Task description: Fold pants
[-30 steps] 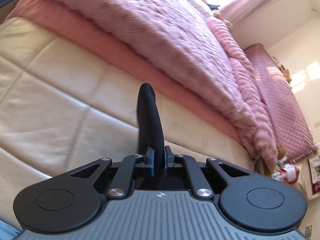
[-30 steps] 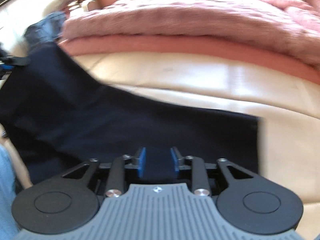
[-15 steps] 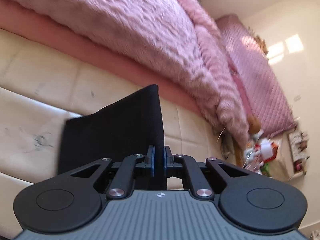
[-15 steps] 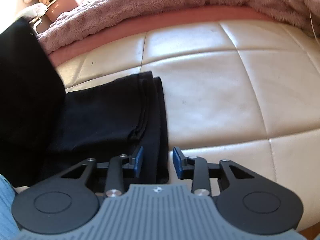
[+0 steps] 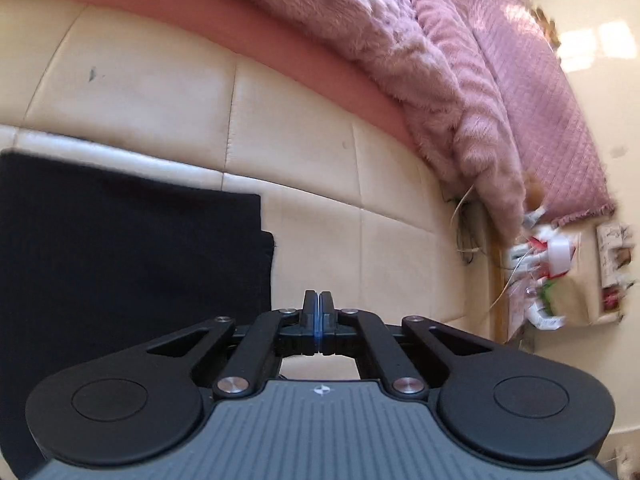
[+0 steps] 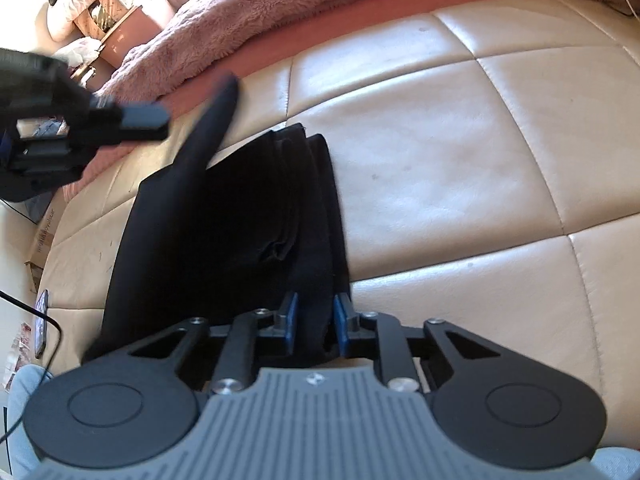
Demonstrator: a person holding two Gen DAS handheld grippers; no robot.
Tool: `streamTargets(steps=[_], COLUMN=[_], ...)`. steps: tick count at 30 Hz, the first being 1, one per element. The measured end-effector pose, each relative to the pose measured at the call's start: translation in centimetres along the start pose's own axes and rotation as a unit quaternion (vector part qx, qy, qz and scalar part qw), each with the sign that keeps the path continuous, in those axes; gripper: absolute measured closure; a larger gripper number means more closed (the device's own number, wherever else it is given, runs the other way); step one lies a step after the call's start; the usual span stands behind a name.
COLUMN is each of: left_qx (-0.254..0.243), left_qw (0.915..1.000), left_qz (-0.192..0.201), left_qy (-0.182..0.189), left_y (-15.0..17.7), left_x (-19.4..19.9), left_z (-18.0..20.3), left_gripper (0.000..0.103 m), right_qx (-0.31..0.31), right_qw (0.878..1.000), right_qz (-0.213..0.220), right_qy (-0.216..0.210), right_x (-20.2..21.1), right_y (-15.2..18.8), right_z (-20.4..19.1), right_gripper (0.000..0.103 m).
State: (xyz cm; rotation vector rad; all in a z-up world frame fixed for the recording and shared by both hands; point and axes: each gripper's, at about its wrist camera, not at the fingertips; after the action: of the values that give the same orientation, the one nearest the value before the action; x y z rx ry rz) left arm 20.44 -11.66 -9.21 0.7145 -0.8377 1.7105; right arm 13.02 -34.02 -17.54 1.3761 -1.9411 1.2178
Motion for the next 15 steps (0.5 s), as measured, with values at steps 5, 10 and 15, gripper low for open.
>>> streamTargets(steps=[5,10,15], left_qx=[-0.011,-0.067,-0.084], left_qw=[0.9999,0.9962,0.9890], left_qz=[-0.003,0.036,0.073], left_qy=[-0.005,-0.042,-0.097], left_y=[0.0,0.3,0.5], left_x=[-1.4,1.2,3.3], left_z=[-0.1,-1.3,-3.9], left_gripper=[0.103,0.103,0.103], right_qx=[-0.007,-0.009,0.007], right_qw=[1.000,1.000,0.997], right_qz=[0.000,0.026,0.068], right_qy=[-0.006,-0.005,-0.027], right_x=[-0.4,1.3,2.6], right_y=[-0.1,0.0,-0.8], right_z=[0.2,0.3,-0.9], right_gripper=[0.088,0.083,0.083])
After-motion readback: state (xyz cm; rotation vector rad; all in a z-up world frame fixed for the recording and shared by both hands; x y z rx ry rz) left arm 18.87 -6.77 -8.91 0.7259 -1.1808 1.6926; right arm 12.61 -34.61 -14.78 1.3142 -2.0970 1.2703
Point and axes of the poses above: each gripper's, at about its wrist camera, not at the fingertips, and x roughly against the way its jaws point, z to its right, y to its underside, and after that the axes turned 3 degrees about -y, right-handed
